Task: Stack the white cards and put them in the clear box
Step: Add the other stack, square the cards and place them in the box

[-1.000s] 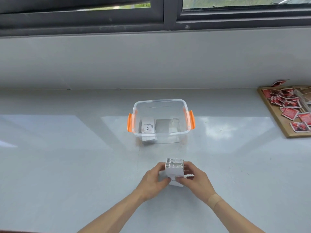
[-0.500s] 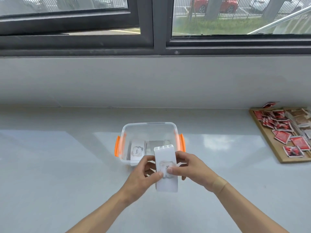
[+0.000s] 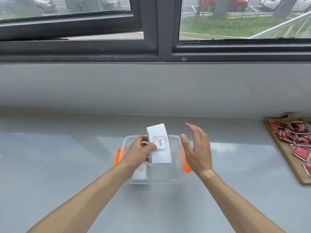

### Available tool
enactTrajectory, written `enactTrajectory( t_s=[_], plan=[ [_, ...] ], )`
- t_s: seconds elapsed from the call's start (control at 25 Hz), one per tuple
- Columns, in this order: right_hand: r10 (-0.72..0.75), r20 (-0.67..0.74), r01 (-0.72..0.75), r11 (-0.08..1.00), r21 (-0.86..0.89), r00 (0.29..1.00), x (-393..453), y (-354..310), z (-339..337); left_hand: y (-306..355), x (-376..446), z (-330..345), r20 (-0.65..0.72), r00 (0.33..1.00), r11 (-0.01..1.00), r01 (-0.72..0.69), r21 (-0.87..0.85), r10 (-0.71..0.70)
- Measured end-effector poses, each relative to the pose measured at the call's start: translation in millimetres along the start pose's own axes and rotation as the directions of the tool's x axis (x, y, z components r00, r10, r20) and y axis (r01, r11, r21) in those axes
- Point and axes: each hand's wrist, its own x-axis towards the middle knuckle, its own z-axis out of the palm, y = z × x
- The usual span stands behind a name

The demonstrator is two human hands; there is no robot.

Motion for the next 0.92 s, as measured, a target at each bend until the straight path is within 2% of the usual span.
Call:
enactTrajectory(
  t_s=[0.08, 0.12, 0.2, 0.32, 0.48, 0.68, 0.92],
  plan=[
    [-0.010, 0.164, 0.034, 0.989, -0.143, 0.986, -4, 14, 14, -4, 11, -1, -0.036, 0.997, 0.995, 0.072, 0.066, -0.069],
    [0.010, 0.253, 0.036, 0.983, -0.177, 0.968, -7, 21, 22, -7, 14, 0, -0.034, 0.995, 0.990, 0.095, 0.099, -0.092],
    [0.052, 0.339, 0.009, 0.984, -0.176, 0.939, -11, 31, 31, -11, 17, 1, -0.006, 0.994, 0.982, 0.109, 0.157, -0.109],
    [0.076, 0.358, -0.033, 0.992, -0.125, 0.931, -9, 35, 34, -16, 16, -2, 0.031, 0.994, 0.975, 0.095, 0.201, -0.103],
    [0.031, 0.349, -0.001, 0.996, -0.086, 0.936, -10, 31, 33, -27, 16, -4, 0.072, 0.992, 0.955, 0.082, 0.285, -0.107],
    [0.073, 0.366, -0.067, 0.997, -0.029, 0.928, -15, 29, 36, -40, 29, 5, 0.064, 0.977, 0.920, 0.170, 0.352, -0.205],
    [0.071, 0.330, -0.065, 0.997, -0.029, 0.941, -15, 29, 38, -52, 47, 22, 0.045, 0.960, 0.886, 0.237, 0.399, -0.277]
  ],
)
